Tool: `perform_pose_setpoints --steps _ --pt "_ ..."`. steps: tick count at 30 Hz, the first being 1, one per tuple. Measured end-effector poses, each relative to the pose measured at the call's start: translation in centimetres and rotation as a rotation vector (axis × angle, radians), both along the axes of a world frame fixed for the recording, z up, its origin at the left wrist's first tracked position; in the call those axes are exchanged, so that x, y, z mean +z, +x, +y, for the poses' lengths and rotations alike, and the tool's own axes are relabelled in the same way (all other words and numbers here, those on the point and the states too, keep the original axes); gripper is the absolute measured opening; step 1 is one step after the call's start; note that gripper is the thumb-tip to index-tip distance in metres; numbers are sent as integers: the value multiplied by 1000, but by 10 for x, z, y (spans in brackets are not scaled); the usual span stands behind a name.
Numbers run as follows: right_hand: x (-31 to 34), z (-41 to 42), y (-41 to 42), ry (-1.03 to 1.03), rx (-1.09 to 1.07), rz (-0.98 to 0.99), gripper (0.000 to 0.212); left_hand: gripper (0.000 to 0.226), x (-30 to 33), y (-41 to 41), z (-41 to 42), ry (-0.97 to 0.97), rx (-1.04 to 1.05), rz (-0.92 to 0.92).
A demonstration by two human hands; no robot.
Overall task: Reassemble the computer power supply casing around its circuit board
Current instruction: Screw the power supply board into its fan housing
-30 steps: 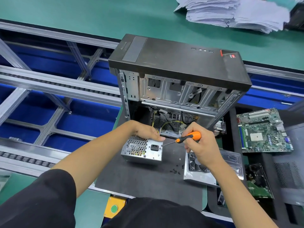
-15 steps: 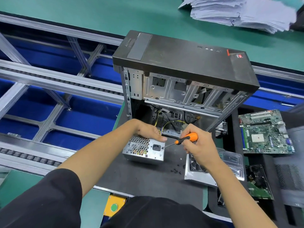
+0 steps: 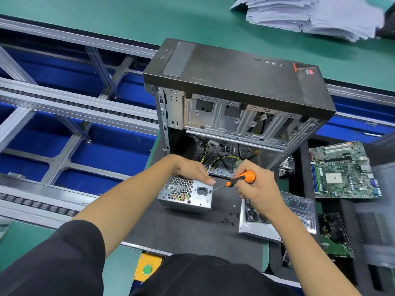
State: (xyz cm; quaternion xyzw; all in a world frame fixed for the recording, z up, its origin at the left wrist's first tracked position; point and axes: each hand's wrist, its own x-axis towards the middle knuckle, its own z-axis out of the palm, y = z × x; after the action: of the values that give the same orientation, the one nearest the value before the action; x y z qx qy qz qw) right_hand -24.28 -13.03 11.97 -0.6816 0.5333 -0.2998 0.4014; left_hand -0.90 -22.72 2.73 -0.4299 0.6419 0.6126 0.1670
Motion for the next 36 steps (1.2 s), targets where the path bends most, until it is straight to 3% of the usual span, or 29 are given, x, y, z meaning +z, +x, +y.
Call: perform_pose_setpoints --steps 5,8,15,23,28,33,36 --pt "-3 -1 2 2 14 20 16 71 0 1 2 0 23 33" --pt "1 -2 4 -3 33 60 15 54 0 1 1 2 11 55" --pt "16 -8 17 -29 140 220 11 57 1 2 4 6 50 68" --pt "19 -16 39 -3 87 198 2 28 3 5 2 39 18 127" --pt "21 -15 46 34 38 191 13 16 5 7 4 74 9 138" --pt "21 -17 43 -133 86 492 21 11 6 6 5 53 -8 130" --pt "22 -19 43 -207 183 519 20 14 6 5 5 8 -32 117"
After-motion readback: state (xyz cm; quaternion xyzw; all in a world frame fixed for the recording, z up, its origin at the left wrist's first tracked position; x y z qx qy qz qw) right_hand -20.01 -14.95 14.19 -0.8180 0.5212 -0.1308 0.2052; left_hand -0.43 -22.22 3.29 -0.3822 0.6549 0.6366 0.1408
